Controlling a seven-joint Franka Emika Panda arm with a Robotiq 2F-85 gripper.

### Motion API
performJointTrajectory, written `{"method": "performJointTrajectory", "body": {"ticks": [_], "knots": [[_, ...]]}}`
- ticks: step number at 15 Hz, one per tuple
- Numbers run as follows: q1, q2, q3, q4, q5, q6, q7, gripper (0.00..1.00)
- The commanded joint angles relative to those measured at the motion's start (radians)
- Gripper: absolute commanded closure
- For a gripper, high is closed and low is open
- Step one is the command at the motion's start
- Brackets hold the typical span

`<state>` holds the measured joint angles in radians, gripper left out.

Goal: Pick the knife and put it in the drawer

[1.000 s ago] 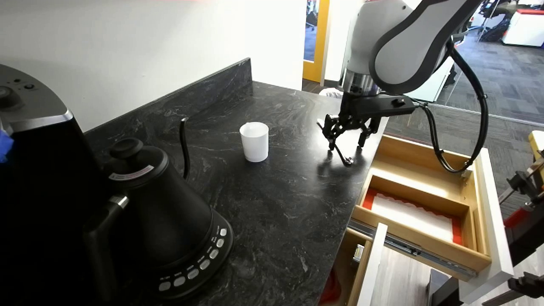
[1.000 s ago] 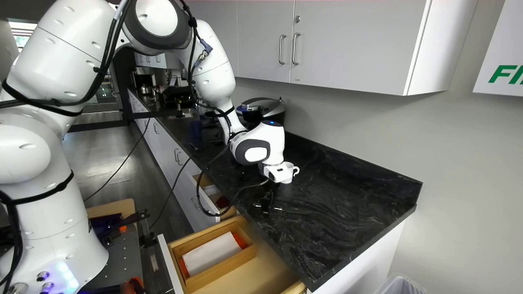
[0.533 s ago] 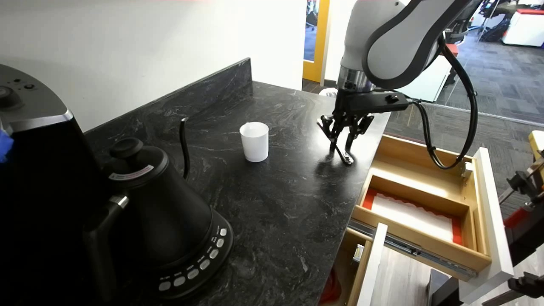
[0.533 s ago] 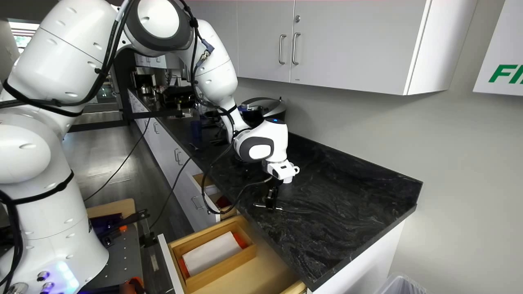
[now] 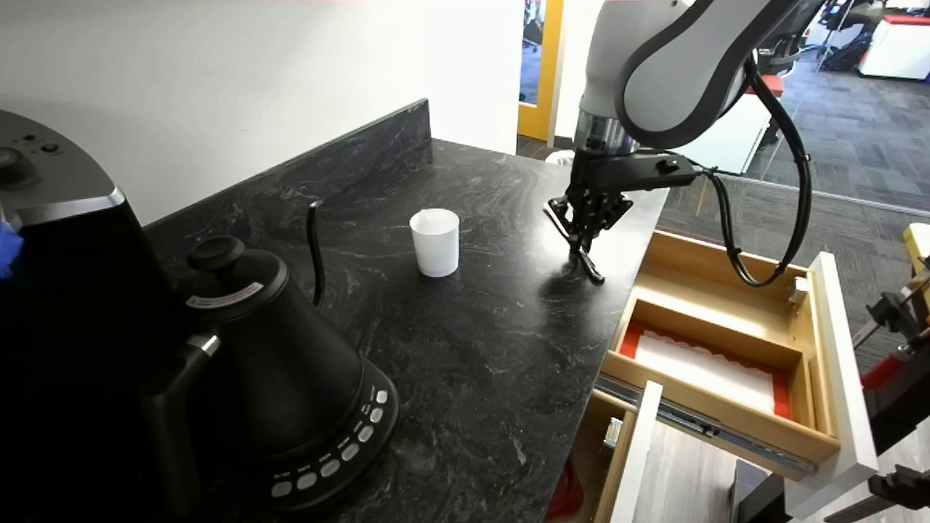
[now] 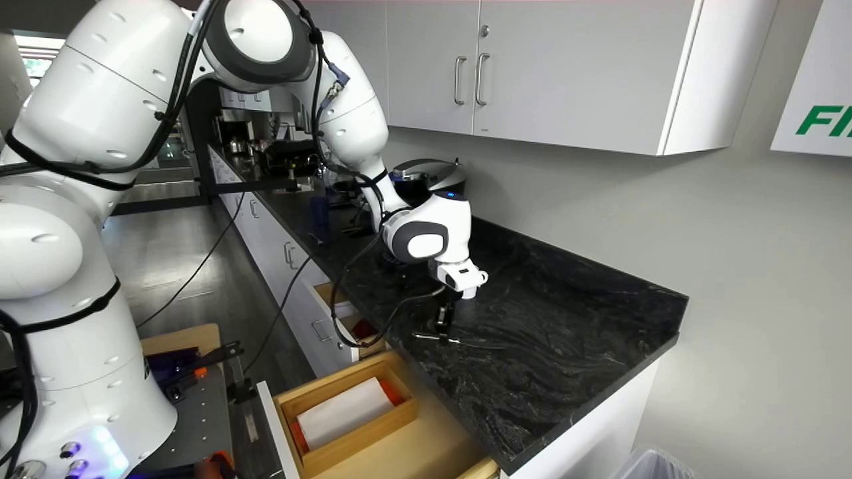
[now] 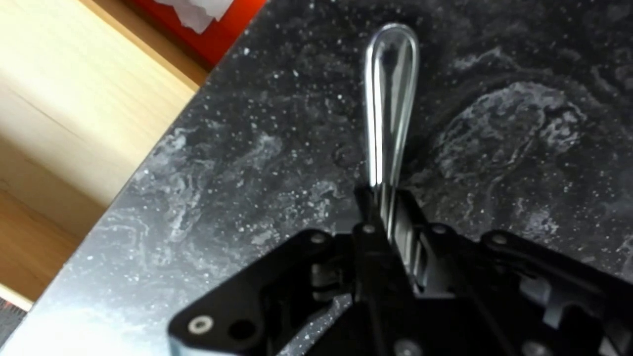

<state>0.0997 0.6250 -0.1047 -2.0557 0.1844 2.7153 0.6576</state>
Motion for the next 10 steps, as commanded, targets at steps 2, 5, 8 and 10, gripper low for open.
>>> {"method": "performJointTrajectory", "body": {"ticks": [2,5,8,10], "knots": [[0.017,0.009,-0.021,0.02,-0.002,-0.052,0.015,0.93],[0.012,-0.09,-0.01,-0.113,0.035,0.008,0.025,0.93],[0.017,-0.11,-0.015,-0.145,0.032,-0.005,0.038,0.93],[0.019,-0.119,-0.018,-0.161,0.027,-0.005,0.048,0.93]]}}
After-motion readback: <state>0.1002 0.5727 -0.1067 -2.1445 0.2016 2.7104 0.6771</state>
